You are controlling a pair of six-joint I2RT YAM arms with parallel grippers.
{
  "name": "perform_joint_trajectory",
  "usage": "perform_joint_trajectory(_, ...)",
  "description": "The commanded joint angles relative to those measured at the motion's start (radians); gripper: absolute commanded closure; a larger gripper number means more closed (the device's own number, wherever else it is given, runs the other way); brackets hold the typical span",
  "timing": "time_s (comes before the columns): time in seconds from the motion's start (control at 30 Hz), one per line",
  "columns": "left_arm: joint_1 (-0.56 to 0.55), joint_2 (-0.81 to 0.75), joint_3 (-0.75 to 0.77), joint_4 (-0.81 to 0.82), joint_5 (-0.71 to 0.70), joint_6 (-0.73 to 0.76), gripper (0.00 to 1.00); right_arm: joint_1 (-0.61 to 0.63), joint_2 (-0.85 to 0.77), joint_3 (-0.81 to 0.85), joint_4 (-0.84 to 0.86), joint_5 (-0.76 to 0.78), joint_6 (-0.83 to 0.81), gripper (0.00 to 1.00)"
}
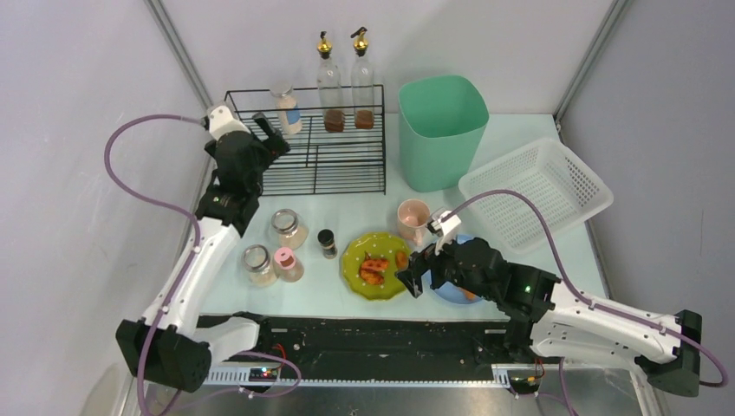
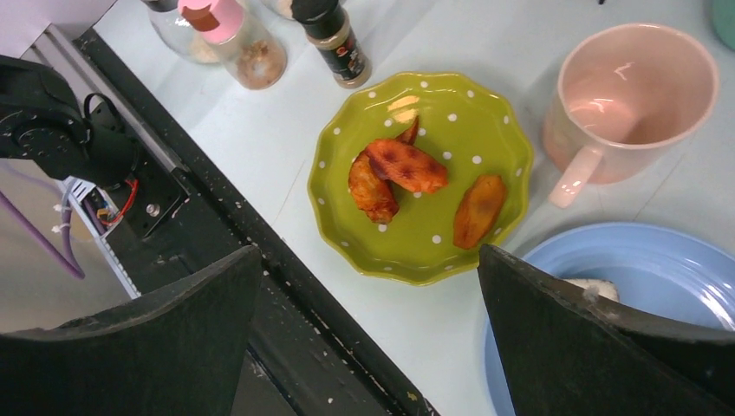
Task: Clear the kitchen counter
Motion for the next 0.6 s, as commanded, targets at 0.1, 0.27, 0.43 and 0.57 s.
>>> perform_joint_trajectory(0.1,-0.011,-0.127,-0.132,-0.177,0.147,-0.094,0.02,0.027,0.054,0.052,0.061,-0.048,-0.011,0.0)
perform_joint_trajectory(0.27,-0.014,-0.124,-0.185,-0.279,0.15,-0.115,0.02,0.05,0.094,0.052,0.072,-0.033,-0.008,0.0)
perform_joint_trajectory(0.43,-0.022,-0.097,-0.207,-0.332,0.148,-0.104,0.02,0.077,0.12,0.053,0.074,-0.006,-0.006,0.0)
perform_joint_trajectory(0.57,-0.024,-0.091,-0.233,-0.345,0.112,-0.078,0.02,0.089,0.128,0.051,0.073,-0.003,-0.005,0.0)
